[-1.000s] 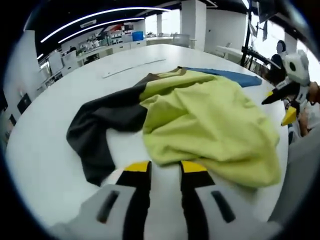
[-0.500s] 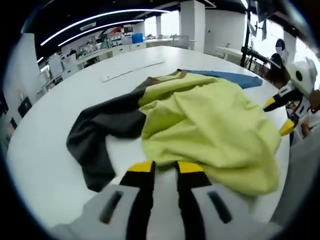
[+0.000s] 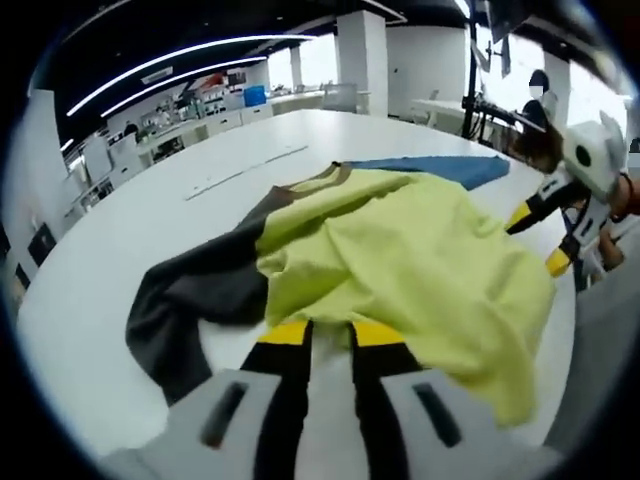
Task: Fold the garment on the visible template until the final outline fits inside the template.
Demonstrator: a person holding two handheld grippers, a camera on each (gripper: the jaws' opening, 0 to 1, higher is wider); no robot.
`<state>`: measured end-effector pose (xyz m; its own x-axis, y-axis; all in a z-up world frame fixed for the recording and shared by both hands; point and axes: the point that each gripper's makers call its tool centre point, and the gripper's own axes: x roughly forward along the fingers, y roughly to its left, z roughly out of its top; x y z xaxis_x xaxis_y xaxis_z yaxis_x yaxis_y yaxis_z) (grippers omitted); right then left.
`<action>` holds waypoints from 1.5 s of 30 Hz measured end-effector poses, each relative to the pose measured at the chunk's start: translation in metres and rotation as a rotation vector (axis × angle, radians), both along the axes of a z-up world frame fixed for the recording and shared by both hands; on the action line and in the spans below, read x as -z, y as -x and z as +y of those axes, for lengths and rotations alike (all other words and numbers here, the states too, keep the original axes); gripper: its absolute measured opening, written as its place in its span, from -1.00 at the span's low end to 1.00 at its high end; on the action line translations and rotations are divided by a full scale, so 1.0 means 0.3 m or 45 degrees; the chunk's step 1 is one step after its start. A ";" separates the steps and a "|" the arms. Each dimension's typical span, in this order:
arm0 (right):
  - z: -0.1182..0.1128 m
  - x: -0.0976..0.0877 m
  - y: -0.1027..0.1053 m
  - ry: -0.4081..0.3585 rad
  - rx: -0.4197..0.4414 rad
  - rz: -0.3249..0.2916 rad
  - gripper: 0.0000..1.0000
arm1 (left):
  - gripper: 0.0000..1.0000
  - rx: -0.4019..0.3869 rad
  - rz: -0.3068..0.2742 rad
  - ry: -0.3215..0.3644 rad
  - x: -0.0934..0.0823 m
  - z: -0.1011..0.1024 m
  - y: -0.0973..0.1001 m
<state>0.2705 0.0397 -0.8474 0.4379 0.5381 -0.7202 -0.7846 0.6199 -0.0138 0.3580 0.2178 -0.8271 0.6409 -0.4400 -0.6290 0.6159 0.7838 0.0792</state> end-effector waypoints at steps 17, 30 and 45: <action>-0.028 0.004 -0.047 0.014 0.087 -0.045 -0.78 | -0.98 0.055 0.026 -0.042 0.033 -0.052 -0.025; -0.089 -0.060 -0.026 -0.057 0.189 0.011 -1.00 | -1.00 0.033 0.040 -0.078 -0.037 -0.007 0.047; -0.194 -0.107 0.025 -0.059 0.323 0.088 -1.00 | -1.00 -0.055 0.150 -0.054 -0.085 0.039 0.166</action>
